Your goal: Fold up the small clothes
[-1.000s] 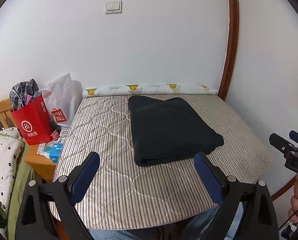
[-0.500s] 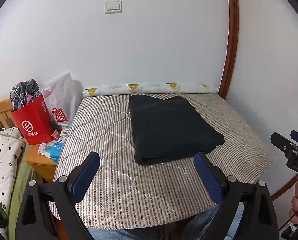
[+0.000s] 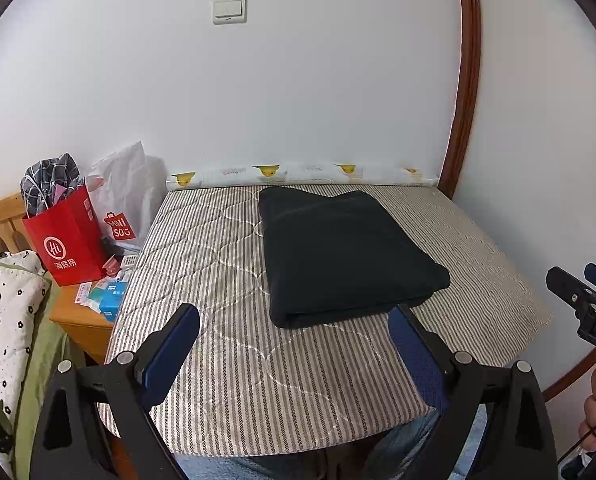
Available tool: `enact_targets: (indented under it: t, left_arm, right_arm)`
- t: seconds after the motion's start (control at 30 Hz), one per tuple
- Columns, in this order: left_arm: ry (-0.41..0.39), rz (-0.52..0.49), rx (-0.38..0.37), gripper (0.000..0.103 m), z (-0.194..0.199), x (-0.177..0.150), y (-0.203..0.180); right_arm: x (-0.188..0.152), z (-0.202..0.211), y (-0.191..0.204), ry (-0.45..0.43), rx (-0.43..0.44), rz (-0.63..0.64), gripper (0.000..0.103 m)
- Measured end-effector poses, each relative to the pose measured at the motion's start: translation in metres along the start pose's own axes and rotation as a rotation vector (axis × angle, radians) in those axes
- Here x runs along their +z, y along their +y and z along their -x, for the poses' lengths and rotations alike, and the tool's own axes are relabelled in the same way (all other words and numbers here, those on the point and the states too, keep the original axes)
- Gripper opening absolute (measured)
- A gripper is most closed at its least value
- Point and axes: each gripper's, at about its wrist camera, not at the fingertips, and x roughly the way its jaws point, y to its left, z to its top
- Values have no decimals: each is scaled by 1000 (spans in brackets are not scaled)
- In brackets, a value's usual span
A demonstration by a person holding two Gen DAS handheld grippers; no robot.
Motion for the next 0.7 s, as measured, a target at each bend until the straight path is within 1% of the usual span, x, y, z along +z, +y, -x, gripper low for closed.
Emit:
enact_targets:
  t: [0.7]
  left_arm:
    - [0, 6, -2, 96, 0, 0, 1]
  right_arm:
    - [2, 3, -4, -8, -8, 2, 102]
